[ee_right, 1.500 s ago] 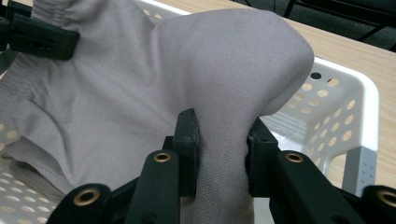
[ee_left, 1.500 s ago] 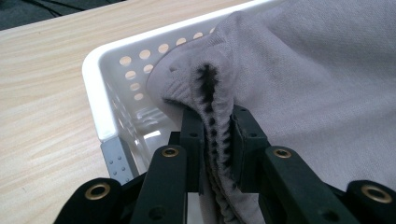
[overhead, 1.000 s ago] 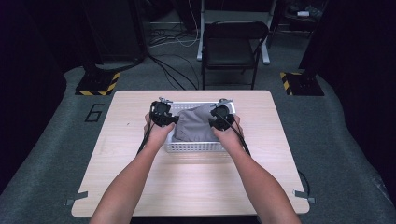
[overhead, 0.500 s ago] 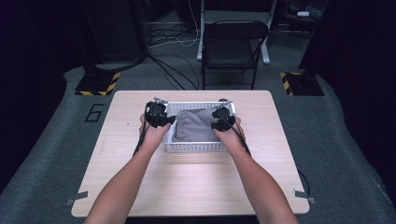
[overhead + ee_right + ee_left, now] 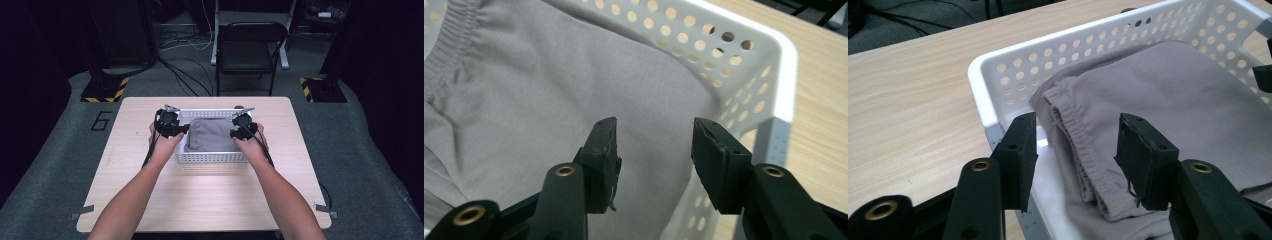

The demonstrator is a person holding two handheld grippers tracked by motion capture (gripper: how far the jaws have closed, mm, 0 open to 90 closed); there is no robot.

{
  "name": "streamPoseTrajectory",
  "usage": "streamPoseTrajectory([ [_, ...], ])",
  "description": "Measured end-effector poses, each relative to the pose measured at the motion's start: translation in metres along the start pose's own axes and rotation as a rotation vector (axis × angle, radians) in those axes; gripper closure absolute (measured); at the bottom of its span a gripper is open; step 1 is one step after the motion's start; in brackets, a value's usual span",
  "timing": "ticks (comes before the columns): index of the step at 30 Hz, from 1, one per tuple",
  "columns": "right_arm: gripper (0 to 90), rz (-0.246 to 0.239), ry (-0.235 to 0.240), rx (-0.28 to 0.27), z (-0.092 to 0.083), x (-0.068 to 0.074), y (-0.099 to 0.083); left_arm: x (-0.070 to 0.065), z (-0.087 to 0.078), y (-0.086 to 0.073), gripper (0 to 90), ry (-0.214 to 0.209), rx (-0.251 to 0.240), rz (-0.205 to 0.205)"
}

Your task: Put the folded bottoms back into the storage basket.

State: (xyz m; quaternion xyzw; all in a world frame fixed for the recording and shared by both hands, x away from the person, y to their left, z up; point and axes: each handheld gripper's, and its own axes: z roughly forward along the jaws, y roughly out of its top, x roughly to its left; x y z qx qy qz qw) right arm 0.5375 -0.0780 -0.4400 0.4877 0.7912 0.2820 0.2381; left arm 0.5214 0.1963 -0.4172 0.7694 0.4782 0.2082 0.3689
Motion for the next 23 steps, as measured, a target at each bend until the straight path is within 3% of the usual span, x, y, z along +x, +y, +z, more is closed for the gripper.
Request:
streamPoseTrajectory([
  [8, 51.6, -0.011, 0.043, -0.036, -0.023, -0.001, 0.000, 0.000, -0.013, -0.007, 46.1, -0.034, -0.011, -0.005],
  [11, 51.5, -0.020, 0.070, -0.035, -0.033, -0.001, -0.004, -0.001, -0.020, -0.014, 45.4, -0.053, -0.022, -0.032],
  [14, 52.7, -0.014, 0.111, -0.057, -0.042, 0.000, -0.011, -0.002, -0.029, -0.022, 45.9, -0.069, -0.034, -0.046],
  [18, 53.3, -0.023, 0.151, -0.078, -0.059, 0.004, -0.022, -0.005, -0.046, -0.034, 45.3, -0.094, -0.042, -0.035],
  [23, 52.8, -0.030, 0.197, -0.135, -0.085, 0.007, -0.047, -0.009, -0.062, -0.049, 43.9, -0.125, -0.061, -0.054],
])
